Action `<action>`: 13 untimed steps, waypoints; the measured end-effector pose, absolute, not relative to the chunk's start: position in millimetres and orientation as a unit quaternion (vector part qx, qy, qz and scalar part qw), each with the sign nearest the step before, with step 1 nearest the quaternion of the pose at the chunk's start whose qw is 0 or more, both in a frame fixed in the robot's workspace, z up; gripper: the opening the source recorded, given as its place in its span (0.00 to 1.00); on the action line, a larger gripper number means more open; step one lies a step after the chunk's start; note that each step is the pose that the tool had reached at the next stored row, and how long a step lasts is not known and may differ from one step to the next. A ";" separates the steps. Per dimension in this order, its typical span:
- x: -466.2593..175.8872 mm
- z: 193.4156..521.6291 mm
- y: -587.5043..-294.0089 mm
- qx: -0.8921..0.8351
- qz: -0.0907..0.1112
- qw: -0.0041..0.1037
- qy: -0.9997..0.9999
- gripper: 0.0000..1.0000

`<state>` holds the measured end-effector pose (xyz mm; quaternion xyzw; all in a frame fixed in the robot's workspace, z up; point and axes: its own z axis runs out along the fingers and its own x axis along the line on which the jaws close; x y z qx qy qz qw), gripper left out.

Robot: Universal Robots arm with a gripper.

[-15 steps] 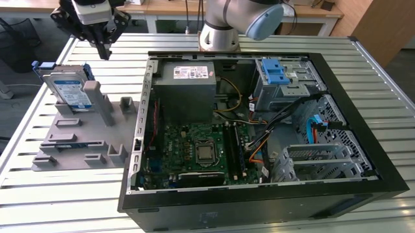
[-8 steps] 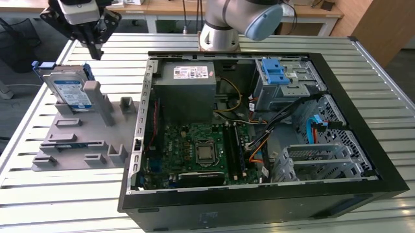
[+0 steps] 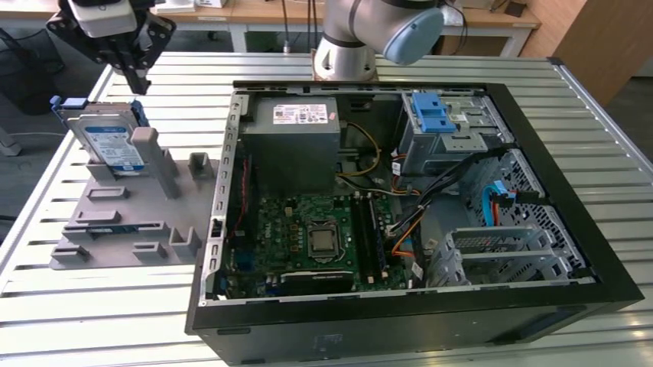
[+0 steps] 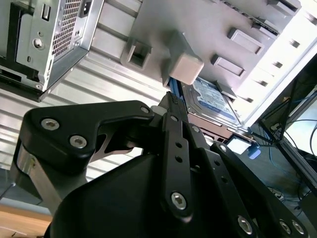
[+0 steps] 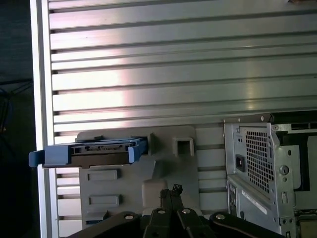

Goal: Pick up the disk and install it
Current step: 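Reach for the disk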

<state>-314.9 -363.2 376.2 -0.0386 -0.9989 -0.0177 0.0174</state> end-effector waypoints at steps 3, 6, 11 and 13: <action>-320.1 376.0 -362.7 -0.039 -0.017 0.017 -0.999 0.11; -326.5 375.7 -362.1 -0.039 -0.017 0.017 -0.999 0.11; -335.9 375.2 -361.1 -0.039 -0.016 0.017 -0.999 0.11; -339.9 374.9 -360.7 -0.039 -0.016 0.017 -0.999 0.11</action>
